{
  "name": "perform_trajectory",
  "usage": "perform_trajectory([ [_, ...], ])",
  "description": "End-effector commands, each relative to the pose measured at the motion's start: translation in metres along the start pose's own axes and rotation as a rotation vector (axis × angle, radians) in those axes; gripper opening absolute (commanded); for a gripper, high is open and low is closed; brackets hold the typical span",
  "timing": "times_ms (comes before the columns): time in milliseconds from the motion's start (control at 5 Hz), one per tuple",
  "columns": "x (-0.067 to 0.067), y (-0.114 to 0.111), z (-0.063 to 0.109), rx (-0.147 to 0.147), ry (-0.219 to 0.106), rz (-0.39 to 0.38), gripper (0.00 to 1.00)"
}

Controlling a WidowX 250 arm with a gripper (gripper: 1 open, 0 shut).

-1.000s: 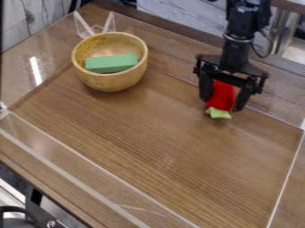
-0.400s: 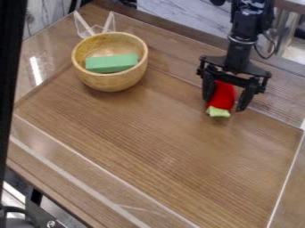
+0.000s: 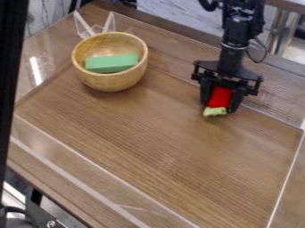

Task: Move the red fruit to the left

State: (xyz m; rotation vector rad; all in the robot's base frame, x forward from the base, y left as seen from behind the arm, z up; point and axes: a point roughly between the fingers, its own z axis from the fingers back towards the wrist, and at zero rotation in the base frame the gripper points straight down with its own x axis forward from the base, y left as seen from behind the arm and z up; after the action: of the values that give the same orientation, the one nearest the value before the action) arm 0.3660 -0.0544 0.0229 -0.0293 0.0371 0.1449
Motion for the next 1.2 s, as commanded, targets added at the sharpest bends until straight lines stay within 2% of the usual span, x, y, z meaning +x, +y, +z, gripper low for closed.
perform_trajectory([
  [0,0.001,-0.004,0.027,-0.038,-0.074,-0.002,0.0],
  [200,-0.004,-0.005,0.037,-0.041,-0.089,0.01,1.0],
  [400,-0.004,-0.011,0.039,-0.046,-0.109,0.009,1.0],
  [600,-0.003,-0.015,0.039,-0.046,-0.119,0.01,0.0],
  [800,-0.003,-0.008,0.042,-0.049,-0.13,-0.035,0.0],
  [1000,-0.001,0.001,0.042,-0.048,-0.137,-0.067,1.0],
])
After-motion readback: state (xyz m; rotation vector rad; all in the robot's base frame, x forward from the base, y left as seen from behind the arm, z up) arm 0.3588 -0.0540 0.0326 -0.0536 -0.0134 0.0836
